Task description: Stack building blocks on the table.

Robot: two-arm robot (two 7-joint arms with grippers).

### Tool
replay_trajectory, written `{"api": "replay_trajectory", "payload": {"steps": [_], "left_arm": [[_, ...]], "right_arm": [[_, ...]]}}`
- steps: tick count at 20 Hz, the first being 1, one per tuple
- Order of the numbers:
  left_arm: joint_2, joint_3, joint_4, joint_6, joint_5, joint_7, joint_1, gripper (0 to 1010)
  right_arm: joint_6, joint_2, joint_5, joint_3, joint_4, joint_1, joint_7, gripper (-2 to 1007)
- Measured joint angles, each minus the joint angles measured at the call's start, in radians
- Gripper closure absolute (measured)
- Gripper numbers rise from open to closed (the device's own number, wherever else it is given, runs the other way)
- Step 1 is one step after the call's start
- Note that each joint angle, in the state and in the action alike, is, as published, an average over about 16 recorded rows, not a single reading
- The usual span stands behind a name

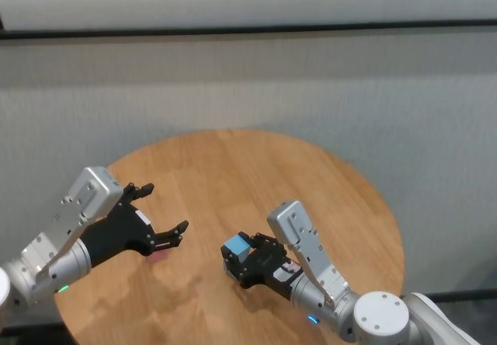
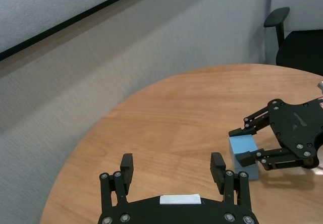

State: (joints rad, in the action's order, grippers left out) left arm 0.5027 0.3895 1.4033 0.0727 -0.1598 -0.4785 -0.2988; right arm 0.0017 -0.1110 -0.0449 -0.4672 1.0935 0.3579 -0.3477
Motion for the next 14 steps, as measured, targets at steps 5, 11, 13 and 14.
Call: {"api": "replay_trajectory", "payload": {"steps": [5, 11, 13, 14], "left_arm": [[0.000, 0.000, 0.000, 0.000, 0.000, 0.000, 0.000, 8], [0.000, 0.000, 0.000, 0.000, 0.000, 0.000, 0.000, 8], [0.000, 0.000, 0.000, 0.000, 0.000, 0.000, 0.000, 8], [0.000, 0.000, 0.000, 0.000, 0.000, 0.000, 0.000, 8]], "right_arm": [[0.003, 0.000, -0.001, 0.001, 0.002, 0.001, 0.000, 521], [0.002, -0.001, -0.003, 0.008, 0.011, 0.001, 0.005, 350], [-0.002, -0.002, -0.007, 0.014, 0.017, 0.002, 0.008, 277], [-0.004, -0.003, -0.009, 0.019, 0.020, 0.002, 0.009, 243]]}}
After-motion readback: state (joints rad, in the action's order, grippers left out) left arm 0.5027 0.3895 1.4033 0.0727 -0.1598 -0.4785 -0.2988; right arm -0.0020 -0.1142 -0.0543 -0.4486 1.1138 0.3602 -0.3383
